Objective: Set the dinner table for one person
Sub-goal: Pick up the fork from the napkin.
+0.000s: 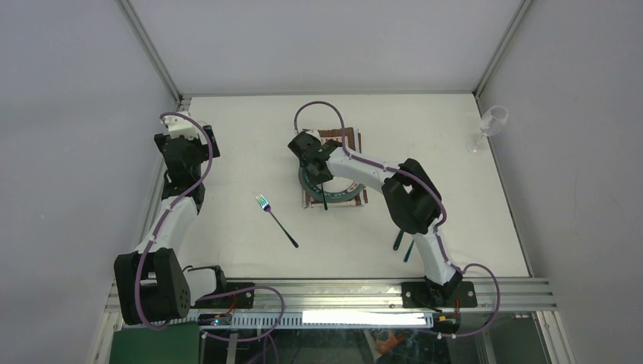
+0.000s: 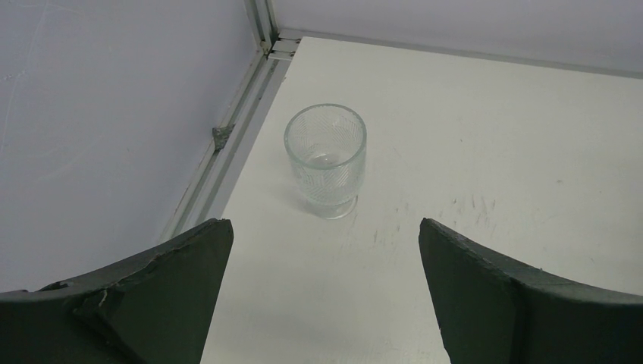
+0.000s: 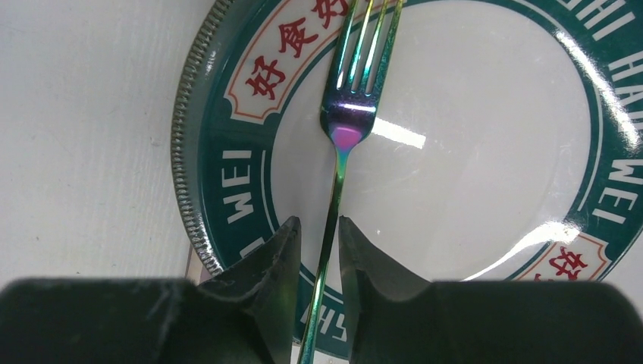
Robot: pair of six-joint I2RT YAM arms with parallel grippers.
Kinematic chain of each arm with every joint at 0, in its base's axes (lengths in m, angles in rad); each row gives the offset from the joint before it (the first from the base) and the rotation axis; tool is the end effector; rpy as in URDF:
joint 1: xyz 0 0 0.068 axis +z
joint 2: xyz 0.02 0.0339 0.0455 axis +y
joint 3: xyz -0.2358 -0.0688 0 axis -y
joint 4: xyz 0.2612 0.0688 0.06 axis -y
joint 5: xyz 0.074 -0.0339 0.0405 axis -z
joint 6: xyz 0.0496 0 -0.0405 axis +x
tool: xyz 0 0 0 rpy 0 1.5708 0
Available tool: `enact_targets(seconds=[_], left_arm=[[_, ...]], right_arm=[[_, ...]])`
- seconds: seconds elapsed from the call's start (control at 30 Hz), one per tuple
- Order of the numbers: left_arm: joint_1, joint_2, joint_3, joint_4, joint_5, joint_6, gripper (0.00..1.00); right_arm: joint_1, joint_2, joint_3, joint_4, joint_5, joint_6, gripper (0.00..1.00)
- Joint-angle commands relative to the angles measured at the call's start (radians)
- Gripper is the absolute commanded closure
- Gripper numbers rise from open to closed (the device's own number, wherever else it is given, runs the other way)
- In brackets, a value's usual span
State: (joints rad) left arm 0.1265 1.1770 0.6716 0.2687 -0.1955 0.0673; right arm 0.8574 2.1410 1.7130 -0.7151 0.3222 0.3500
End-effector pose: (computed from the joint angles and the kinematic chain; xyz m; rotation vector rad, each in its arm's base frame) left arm 0.3027 0.0482 0.2285 -0.1931 1.8037 0.3143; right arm 0.3129 0.3376 0.1480 -0.5661 2.5504 -0.0274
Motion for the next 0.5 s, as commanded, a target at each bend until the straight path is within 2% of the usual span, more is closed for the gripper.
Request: enact_targets(seconds=[0.0, 0.13, 0.3, 0.47], left_arm=[[0.013, -0.013, -0.007, 0.043, 0.042, -0.003, 0.01], [0.013, -0.013, -0.004, 0.037, 0.041, -0.002, 0.01], [0.013, -0.013, -0.003, 0.035, 0.043, -0.001, 0.01], [0.012, -0.013, -0.003, 0.032, 0.042, 0.0, 0.01]], right_arm=[[0.005, 0.006, 0.042, 0.021, 0.019, 0.012, 0.73], [0.005, 0.011, 0.042, 0.015, 0.025, 0.021, 0.79], [0.005, 0.006, 0.035, 0.015, 0.027, 0.02, 1.0], [0.016, -0.067, -0.025, 0.062, 0.053, 0.008, 1.0]])
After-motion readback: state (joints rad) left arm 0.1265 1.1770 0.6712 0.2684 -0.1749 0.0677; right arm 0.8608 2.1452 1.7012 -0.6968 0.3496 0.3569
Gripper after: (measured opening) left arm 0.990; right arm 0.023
